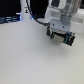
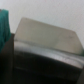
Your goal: Open the kcup holder, insert the kcup into the holder, and close the kcup holder
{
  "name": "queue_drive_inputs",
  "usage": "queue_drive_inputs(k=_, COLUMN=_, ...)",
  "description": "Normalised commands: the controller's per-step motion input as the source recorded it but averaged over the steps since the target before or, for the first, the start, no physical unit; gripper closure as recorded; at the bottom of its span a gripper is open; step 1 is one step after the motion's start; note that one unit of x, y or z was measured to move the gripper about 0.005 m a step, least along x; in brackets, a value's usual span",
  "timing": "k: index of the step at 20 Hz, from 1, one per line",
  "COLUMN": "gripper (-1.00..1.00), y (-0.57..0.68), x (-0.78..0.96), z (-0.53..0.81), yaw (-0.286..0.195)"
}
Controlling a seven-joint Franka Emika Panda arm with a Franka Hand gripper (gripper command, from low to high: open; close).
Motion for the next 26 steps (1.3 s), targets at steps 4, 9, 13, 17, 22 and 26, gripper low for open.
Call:
queue_drive_inputs(k=4, gripper=-1.0, y=0.35, x=-0.41, z=-0.04, yaw=0.158)
queue_drive_inputs(k=9, gripper=-1.0, y=0.23, x=-0.46, z=-0.13, yaw=0.176)
queue_drive_inputs(k=13, gripper=-1.0, y=0.42, x=-0.52, z=-0.03, yaw=0.124)
queue_drive_inputs(k=17, gripper=-1.0, y=0.45, x=-0.67, z=0.0, yaw=0.091)
queue_drive_inputs(k=22, gripper=-1.0, y=0.44, x=-0.68, z=0.0, yaw=0.088)
queue_drive_inputs(k=26, gripper=-1.0, y=0.5, x=-0.63, z=0.0, yaw=0.085)
